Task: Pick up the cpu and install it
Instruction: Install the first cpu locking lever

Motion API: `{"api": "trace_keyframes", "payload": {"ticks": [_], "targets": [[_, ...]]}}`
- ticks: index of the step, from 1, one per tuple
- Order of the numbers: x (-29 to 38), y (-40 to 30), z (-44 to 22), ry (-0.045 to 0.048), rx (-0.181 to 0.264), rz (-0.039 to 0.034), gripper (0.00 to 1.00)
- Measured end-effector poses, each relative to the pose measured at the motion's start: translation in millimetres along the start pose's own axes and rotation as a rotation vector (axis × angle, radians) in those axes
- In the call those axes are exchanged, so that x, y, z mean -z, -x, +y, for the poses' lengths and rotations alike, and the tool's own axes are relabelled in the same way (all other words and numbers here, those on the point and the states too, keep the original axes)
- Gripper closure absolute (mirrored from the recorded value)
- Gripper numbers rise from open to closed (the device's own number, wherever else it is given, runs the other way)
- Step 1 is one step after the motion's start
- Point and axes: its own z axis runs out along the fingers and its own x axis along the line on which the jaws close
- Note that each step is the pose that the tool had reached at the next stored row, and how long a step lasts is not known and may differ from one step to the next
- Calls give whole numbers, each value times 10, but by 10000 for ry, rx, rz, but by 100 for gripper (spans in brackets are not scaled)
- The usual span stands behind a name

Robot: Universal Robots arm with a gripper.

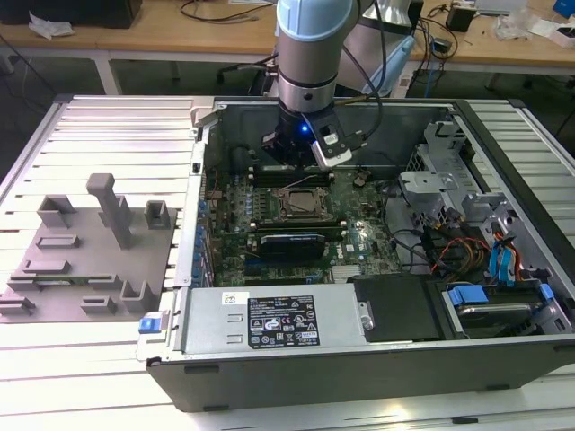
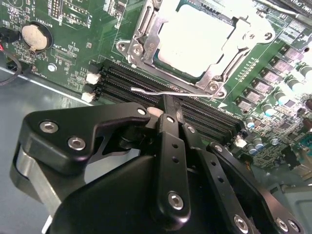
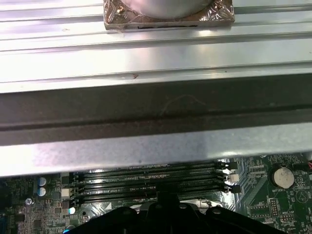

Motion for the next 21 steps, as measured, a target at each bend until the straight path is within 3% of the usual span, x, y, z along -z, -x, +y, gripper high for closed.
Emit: {"api": "trace_keyframes", "payload": {"ticks": [1,6,10,13,15,19,21], "targets": [[1,0,-5,-29,0,-4,89],[1,0,-6,-378,20,-58,89],[-27,21,-5,-384,35,-129,89],[-38,28,-5,-361,158,-332,89],[-45,25,-6,-343,275,-510,89],[-55,-46,-12,-341,333,-861,89],[-55,-48,-12,-349,336,-869,89]]}}
